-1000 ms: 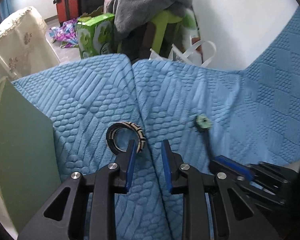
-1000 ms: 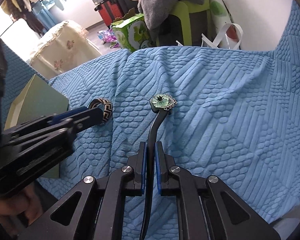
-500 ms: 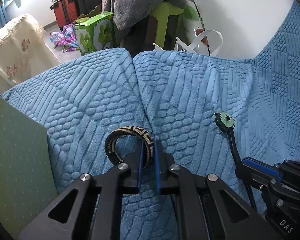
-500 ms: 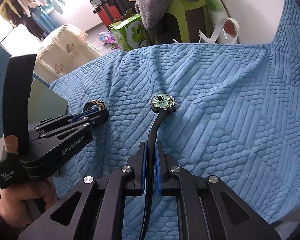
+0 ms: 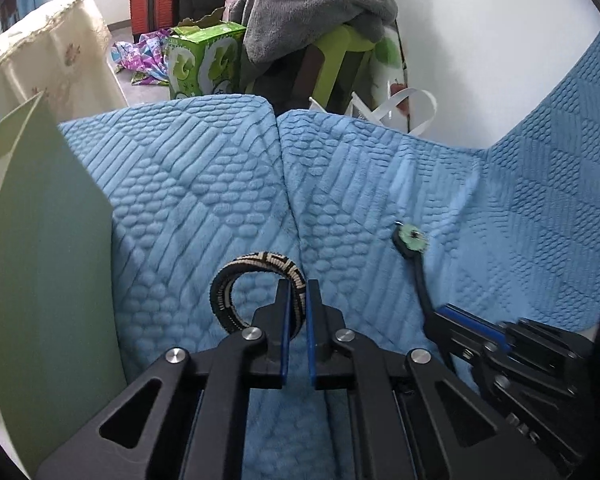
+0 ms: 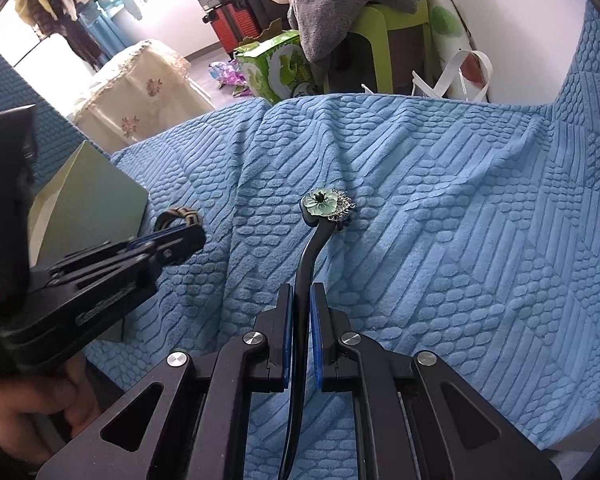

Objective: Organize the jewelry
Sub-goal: 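Carry the pendant in the right tool over the box while the left tool carries the ring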

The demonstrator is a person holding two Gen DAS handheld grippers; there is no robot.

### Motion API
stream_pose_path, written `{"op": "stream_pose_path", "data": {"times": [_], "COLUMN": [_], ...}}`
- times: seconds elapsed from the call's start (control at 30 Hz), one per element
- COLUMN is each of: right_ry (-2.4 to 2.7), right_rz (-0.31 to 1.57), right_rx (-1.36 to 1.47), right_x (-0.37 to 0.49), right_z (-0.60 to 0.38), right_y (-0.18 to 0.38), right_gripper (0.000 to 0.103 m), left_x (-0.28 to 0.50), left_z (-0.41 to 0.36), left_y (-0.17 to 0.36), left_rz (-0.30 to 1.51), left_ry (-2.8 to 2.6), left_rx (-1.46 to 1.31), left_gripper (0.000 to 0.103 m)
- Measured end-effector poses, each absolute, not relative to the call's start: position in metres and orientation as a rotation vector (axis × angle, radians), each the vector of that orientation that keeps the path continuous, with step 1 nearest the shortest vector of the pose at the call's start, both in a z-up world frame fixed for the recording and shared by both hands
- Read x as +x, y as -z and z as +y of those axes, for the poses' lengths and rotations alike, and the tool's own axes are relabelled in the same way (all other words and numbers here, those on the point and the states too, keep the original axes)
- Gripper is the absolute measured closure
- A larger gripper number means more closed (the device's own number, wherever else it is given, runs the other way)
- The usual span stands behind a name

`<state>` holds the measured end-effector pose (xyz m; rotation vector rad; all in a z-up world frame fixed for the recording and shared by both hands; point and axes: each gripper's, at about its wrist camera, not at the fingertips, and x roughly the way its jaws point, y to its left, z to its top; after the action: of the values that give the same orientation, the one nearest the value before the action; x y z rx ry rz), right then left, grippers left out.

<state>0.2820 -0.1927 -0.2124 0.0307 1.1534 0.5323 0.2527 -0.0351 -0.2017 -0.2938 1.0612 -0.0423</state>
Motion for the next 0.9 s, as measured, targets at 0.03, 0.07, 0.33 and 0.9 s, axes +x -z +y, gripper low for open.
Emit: {"op": "stream_pose_path", "data": {"times": [0.03,0.07,0.33,0.9], "right_ry": [-0.532,-0.531,-0.546,-0.548], "right_rz": [1.15,1.148,1.137,0.958], "right_rx": [0.027,0.024,-0.001,0.005], "right_x": [0.281,0.28,0.263,0.229], "right_z": [-0.192,-0.192,-0.186,-0.173], "right_y": [0.212,0.211,0.205,0.105], "right_gripper": [0.097,0.097,0.097,0.097], "left_x": [0.249,0.245,0.207,0.165], "left_z": [-0.035,-0.035,-0.03,-0.008], "left_y": [0.2,0.197,0.182,0.07], "left_rz": [1.057,1.051,1.038,0.878], "left_ry": [0.046,0.056,0.095,0.159], "left_rx": [-0.3,-0.31,-0.378,-0.297], "left_gripper": [0.097,0.097,0.097,0.097]}}
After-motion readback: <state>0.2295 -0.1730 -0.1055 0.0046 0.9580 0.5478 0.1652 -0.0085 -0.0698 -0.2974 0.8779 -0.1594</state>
